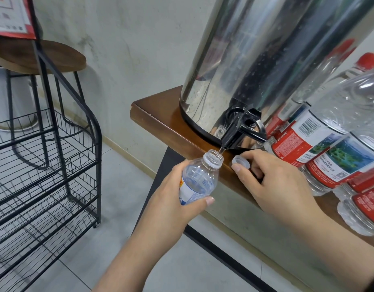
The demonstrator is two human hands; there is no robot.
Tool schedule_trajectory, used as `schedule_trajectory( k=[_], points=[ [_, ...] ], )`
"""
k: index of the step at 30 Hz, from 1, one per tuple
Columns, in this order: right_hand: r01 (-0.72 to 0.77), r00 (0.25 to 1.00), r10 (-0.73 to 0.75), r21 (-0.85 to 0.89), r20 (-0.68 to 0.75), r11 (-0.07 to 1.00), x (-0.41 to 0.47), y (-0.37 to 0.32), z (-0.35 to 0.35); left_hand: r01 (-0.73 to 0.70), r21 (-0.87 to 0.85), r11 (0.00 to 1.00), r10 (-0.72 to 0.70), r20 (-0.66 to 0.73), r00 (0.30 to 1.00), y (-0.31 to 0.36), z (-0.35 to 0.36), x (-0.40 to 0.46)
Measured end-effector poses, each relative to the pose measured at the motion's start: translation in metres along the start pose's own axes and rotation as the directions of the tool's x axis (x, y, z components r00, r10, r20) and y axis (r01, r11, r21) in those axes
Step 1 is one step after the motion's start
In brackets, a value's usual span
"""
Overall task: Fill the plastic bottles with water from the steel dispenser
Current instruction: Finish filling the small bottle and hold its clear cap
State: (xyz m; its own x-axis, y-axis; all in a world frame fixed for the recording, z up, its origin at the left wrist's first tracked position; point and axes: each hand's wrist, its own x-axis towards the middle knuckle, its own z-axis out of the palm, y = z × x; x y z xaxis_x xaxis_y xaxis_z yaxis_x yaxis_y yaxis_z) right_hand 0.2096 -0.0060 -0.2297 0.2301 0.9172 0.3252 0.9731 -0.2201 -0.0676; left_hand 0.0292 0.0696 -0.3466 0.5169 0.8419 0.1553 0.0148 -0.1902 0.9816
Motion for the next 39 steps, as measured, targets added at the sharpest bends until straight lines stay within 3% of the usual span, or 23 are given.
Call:
schedule_trajectory(
  k=[39],
  points=[
    [-0.004, 1.0, 0.004, -0.011, 0.016, 1.0, 0.0009, 0.0018, 0.0012, -0.001, 0.041, 0.999, 0.0, 0.014, 1.0, -0.0012, 0.0022, 0.0013]
  ],
)
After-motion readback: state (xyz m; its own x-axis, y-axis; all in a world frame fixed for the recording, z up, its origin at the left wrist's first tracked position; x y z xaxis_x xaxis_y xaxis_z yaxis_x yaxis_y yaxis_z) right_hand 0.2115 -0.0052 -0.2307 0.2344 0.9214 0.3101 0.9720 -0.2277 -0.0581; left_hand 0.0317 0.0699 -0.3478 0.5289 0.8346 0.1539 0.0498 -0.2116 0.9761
